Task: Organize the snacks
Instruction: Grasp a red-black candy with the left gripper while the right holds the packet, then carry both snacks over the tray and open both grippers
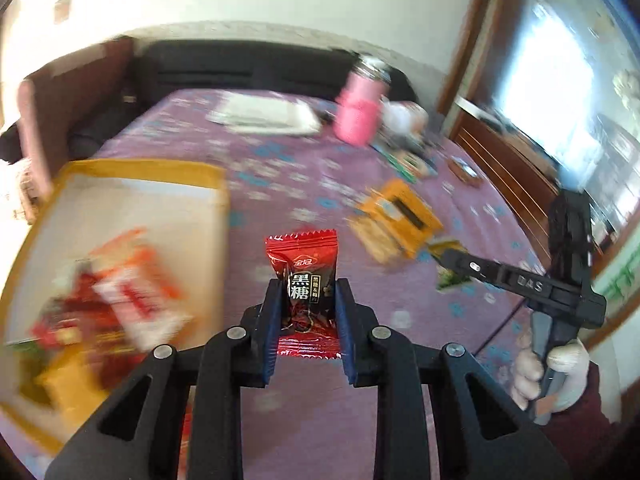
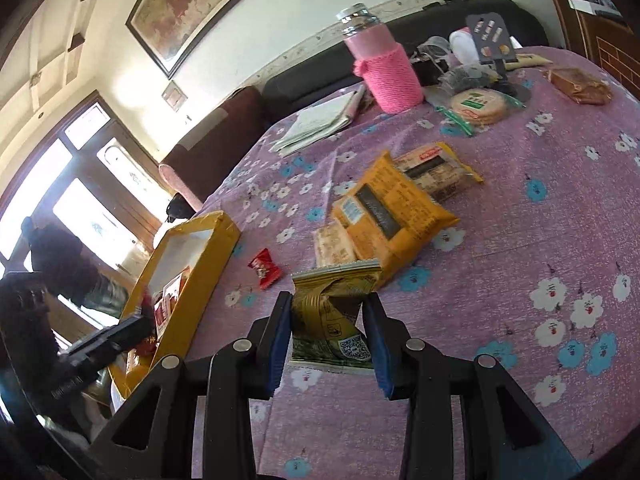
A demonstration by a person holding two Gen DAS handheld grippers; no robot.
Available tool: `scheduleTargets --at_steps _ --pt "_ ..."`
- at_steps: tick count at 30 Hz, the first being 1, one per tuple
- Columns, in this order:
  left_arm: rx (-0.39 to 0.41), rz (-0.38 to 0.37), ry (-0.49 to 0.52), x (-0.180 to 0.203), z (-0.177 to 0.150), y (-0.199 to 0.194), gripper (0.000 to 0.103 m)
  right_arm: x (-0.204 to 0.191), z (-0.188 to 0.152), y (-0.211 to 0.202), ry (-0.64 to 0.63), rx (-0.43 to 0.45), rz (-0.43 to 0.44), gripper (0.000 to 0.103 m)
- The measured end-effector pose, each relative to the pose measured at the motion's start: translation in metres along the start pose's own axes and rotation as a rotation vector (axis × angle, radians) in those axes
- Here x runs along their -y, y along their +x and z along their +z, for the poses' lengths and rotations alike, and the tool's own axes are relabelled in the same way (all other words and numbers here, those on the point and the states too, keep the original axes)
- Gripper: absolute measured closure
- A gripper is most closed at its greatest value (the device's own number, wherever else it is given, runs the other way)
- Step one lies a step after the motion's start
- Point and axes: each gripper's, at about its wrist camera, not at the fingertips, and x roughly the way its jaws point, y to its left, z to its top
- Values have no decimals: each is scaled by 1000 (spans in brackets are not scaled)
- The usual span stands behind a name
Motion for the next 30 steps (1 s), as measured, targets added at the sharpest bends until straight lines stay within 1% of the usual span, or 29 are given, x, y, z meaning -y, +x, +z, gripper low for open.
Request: scheduleTargets --at_steps 2,4,5,6,8,11,14,19,23,26,28,30 --pt "23 62 -36 -28 -1 -18 80 -18 -1 2 -20 -23 18 67" --pt "35 113 -77 -55 -2 -31 80 -38 -1 3 -43 -41 56 67" --pt "37 137 -92 -67 -2 -34 80 -56 -1 4 -64 -54 84 67" --pt "38 161 -102 -77 -3 -37 80 -67 -1 5 -78 -61 100 67" --pt "31 201 -121 -98 -1 -37 80 -104 1 11 -129 -82 140 67" --pt "11 248 -151 -124 -1 -31 80 -152 0 27 -208 -111 155 67" --pt "5 263 -181 -142 -5 -25 80 -195 -4 53 -268 -160 162 67" --pt "3 257 -232 -164 -8 -20 80 -238 -16 99 -312 -219 145 67" --pt "-6 252 -265 -177 -9 -18 80 -255 -21 133 -324 -255 121 67" --pt "-6 226 -272 -179 -9 -17 80 -262 -25 158 -321 -280 98 67" --pt "-2 214 -267 -176 -8 -18 79 -267 -27 166 -317 -279 104 64" --pt "10 218 -257 -172 -9 -23 77 -269 -28 169 -318 -270 107 63"
